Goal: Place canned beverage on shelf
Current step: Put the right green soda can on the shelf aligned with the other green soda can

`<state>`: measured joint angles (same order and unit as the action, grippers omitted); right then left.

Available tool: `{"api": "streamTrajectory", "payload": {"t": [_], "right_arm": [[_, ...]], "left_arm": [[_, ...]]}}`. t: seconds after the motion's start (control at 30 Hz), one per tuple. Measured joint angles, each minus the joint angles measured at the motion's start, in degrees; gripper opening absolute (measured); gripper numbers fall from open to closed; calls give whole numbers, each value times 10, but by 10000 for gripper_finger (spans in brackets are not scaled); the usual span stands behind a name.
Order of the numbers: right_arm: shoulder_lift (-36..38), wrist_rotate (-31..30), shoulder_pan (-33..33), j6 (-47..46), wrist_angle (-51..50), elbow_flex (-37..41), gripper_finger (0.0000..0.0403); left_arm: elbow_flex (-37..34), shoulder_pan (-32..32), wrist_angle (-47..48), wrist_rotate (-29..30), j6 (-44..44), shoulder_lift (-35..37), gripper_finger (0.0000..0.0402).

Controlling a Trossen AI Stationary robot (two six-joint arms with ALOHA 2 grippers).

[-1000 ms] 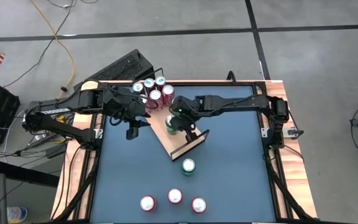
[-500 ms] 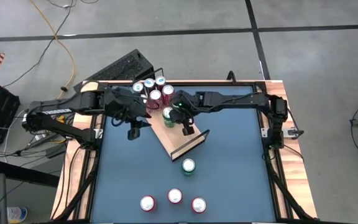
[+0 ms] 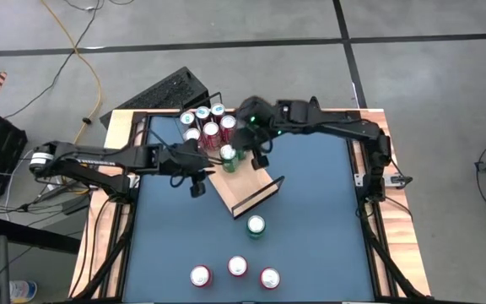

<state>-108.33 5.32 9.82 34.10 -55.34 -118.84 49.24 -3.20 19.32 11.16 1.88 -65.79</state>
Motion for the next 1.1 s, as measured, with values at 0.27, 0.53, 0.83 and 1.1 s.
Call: {"api": "streamTrajectory", "payload": {"t": [0.27, 0.53, 0.83, 1.1], "right_arm": [[1, -24, 21, 11, -46, -114, 0], [0, -28, 40, 24, -66, -124, 0], [0, -41, 43, 24, -65, -122, 0], [0, -51, 43, 24, -73, -122, 0]], "left_arm": [[-58, -1, -104, 9, 35, 0, 5], [-74, -1, -188, 12, 32, -16, 0], [-74, 0, -293, 39, 38, -91, 0], [-75, 2, -335, 57, 54, -130, 0]]}}
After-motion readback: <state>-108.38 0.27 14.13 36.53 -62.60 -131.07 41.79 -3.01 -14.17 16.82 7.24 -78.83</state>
